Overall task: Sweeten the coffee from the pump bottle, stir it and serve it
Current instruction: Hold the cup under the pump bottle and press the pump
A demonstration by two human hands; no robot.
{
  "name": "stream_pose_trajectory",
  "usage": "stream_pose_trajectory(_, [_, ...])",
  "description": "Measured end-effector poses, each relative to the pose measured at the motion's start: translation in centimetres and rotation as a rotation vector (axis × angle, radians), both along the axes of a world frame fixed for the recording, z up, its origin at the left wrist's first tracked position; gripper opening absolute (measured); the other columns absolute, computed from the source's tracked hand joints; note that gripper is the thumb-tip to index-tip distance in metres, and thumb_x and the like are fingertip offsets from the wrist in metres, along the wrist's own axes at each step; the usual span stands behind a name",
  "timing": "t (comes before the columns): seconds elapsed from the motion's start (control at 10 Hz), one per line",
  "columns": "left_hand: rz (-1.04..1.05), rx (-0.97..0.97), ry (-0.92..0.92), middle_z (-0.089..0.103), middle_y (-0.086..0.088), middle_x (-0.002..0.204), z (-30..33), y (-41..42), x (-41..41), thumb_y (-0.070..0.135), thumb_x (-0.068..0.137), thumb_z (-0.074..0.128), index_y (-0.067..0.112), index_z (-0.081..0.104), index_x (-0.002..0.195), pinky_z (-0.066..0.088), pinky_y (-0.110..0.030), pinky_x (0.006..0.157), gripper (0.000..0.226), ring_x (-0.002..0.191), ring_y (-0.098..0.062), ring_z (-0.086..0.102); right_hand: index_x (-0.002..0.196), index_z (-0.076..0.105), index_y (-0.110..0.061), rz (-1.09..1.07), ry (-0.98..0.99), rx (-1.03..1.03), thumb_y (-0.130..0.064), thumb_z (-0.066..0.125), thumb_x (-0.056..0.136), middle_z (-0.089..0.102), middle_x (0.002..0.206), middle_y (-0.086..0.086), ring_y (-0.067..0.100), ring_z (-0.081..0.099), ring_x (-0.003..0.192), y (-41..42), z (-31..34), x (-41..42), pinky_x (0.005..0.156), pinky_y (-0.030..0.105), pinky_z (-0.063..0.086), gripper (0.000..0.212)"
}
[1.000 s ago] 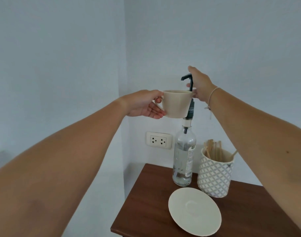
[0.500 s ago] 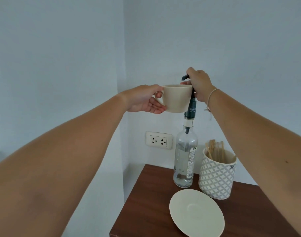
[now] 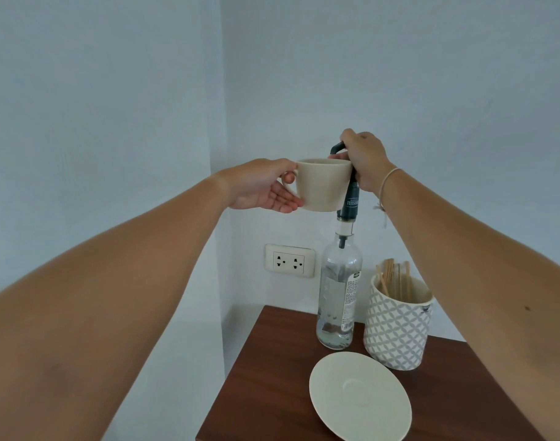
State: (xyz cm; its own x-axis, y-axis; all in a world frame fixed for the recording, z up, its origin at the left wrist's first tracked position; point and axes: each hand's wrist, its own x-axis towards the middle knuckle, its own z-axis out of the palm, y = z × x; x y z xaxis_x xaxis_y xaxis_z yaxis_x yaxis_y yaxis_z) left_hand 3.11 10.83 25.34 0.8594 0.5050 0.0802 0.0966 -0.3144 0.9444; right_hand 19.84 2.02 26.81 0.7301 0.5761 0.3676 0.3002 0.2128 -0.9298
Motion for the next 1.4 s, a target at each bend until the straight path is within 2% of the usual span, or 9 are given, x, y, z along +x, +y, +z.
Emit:
stream_pose_trajectory(0.1, [-0.006,-0.005,-0.002,0.073,-0.016,0.070,-0.3,0.2,0.1,0.032,0.093,0.042,0.015,0.042,0.060,0.057,-0.025,0.059,0.036,0.063,-0.022,0.069,0.098,0.049,-0.008,-0.009,-0.006,0.009,-0.019,0.042,0.082,0.063,0.042,-0.006,0.004,0.053,0.033,0.2,-0.3,0.1,0.051,0.021,0.035,0.020])
stream_pose_trajectory(0.4, [-0.021,-0.028,-0.002,0.073,-0.017,0.072,-1.0,0.5,0.2,0.032,0.092,0.042,0.016,0.042,0.060,0.057,-0.025,0.059,0.037,0.064,-0.022,0.070,0.075,0.043,-0.009,-0.041,-0.019,0.000,-0.016,0.044,0.081,0.059,0.038,-0.005,0.018,0.051,0.057,0.4,-0.7,0.2,0.060,0.028,0.039,0.009])
stream_pose_trajectory(0.5, [-0.024,-0.029,-0.002,0.073,-0.017,0.071,-1.3,0.6,0.3,0.032,0.092,0.042,0.016,0.042,0.060,0.057,-0.024,0.058,0.036,0.063,-0.022,0.070,0.071,0.041,-0.011,-0.062,-0.042,-0.018,-0.016,0.043,0.082,0.056,0.033,-0.007,0.015,0.049,0.053,0.3,-0.8,0.3,0.053,0.024,0.036,0.012])
stream_pose_trajectory(0.7, [-0.025,-0.029,-0.004,0.073,-0.017,0.072,-1.5,0.7,0.1,0.031,0.093,0.042,0.016,0.043,0.060,0.057,-0.025,0.059,0.036,0.065,-0.022,0.069,0.078,0.047,-0.008,-0.044,-0.068,-0.051,-0.017,0.042,0.082,0.063,0.066,0.006,0.015,0.047,0.053,0.5,-1.0,0.3,0.052,0.024,0.035,0.011])
stream_pose_trajectory(0.9, [-0.029,-0.015,-0.002,0.073,-0.017,0.072,-1.1,0.5,0.2,0.031,0.092,0.042,0.016,0.043,0.060,0.057,-0.025,0.060,0.036,0.065,-0.022,0.069,0.061,0.055,-0.012,-0.011,-0.028,-0.093,-0.019,0.042,0.083,0.065,0.067,0.006,0.019,0.050,0.062,0.2,-0.6,0.4,0.058,0.026,0.039,0.027])
stream_pose_trajectory(1.1, [-0.026,-0.010,-0.024,0.074,-0.017,0.073,0.0,0.8,0.0,0.031,0.092,0.043,0.016,0.043,0.060,0.057,-0.024,0.060,0.035,0.066,-0.022,0.070,0.062,0.057,-0.018,0.030,-0.008,-0.123,-0.025,0.041,0.086,0.061,0.078,0.009,0.021,0.049,0.060,-0.6,1.1,-0.2,0.064,0.029,0.039,0.030])
stream_pose_trajectory(1.2, [-0.020,0.000,-0.029,0.074,-0.016,0.072,0.5,0.9,-0.2,0.031,0.092,0.043,0.016,0.043,0.060,0.057,-0.024,0.060,0.035,0.066,-0.022,0.070,0.066,0.055,-0.018,0.015,-0.038,-0.132,-0.025,0.038,0.088,0.048,0.072,0.002,0.016,0.045,0.055,-0.7,1.4,-0.3,0.054,0.021,0.041,0.029])
stream_pose_trajectory(1.3, [-0.019,0.006,-0.032,0.073,-0.017,0.073,0.7,1.0,-0.2,0.031,0.092,0.043,0.016,0.043,0.060,0.057,-0.024,0.060,0.035,0.066,-0.022,0.069,0.086,0.051,-0.014,0.002,-0.029,-0.121,-0.026,0.038,0.089,0.045,0.065,-0.005,0.014,0.042,0.052,-0.5,1.2,-0.4,0.045,0.014,0.038,0.019])
stream_pose_trajectory(1.4, [-0.019,0.001,-0.037,0.073,-0.017,0.073,0.6,1.0,0.0,0.030,0.092,0.043,0.016,0.043,0.060,0.057,-0.025,0.060,0.035,0.066,-0.022,0.070,0.096,0.045,-0.014,-0.023,-0.025,-0.093,-0.029,0.040,0.088,0.042,0.068,-0.005,0.015,0.040,0.057,-0.2,0.9,-0.4,0.051,0.018,0.036,0.017])
